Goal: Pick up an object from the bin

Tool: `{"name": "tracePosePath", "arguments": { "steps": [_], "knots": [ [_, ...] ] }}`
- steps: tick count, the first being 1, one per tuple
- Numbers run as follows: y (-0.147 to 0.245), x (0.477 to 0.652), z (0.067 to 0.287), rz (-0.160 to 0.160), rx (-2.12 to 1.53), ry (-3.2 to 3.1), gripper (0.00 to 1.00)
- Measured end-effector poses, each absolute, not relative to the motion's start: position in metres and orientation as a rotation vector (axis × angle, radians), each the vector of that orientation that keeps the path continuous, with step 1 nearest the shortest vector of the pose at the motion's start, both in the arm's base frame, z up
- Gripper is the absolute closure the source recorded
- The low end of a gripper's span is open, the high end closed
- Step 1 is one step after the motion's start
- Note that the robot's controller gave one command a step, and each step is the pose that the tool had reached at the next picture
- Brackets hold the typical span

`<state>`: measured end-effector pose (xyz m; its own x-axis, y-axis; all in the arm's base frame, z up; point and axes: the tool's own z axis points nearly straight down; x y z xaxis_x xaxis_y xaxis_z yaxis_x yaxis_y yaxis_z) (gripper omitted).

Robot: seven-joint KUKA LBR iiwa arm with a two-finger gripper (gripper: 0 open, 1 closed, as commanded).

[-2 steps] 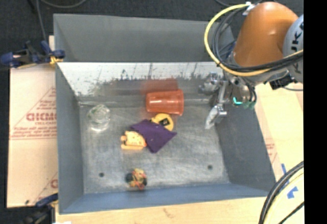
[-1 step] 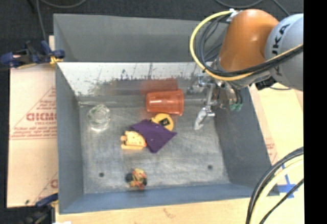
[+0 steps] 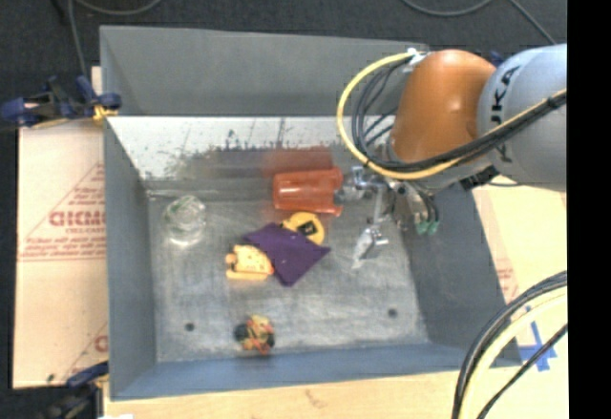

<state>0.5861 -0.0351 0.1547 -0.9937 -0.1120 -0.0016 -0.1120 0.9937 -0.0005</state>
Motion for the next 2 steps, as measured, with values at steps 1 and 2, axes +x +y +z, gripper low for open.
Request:
{"name": "tracePosePath", "arguments": {
  "steps": [1,2],
  "knots": [
    [-0.031,0.580,0.151,-0.002,-0.202,3.133,0.00],
    [-0.044,0.560,0.115,0.001,-0.344,3.112,0.00]
  ]
}}
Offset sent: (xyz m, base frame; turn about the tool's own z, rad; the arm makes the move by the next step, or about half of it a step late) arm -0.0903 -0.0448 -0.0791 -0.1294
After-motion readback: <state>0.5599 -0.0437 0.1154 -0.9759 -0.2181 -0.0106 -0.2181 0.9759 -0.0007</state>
